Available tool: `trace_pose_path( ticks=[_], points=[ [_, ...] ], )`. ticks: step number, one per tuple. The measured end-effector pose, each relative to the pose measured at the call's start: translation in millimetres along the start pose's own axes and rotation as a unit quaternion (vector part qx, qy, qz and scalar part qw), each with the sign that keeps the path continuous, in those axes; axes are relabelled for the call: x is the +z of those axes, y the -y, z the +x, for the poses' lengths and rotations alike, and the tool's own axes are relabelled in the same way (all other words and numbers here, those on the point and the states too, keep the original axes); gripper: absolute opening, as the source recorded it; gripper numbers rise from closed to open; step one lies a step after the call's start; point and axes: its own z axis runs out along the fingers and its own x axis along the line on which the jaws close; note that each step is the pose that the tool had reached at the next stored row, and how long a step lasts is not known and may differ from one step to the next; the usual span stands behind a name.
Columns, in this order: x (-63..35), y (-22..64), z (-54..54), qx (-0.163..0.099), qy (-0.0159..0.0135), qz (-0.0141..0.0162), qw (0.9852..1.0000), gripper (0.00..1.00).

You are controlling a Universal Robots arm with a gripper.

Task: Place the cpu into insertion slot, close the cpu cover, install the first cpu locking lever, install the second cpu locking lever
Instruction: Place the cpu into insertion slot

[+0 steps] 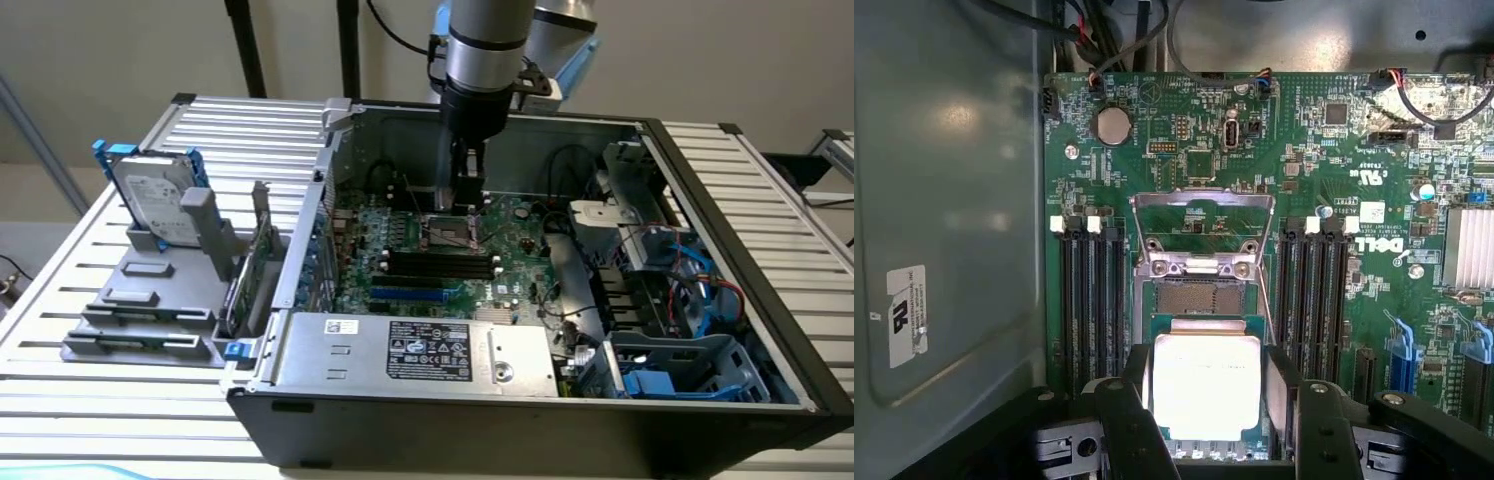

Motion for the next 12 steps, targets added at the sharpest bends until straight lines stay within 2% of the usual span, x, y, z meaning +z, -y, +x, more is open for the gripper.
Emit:
trace_pose_path(
  ticks=[12],
  points=[
    [21.8, 0.0, -1.0, 0.000, -0.0001, 0.0000, 1.0000, 0.54]
  ],
)
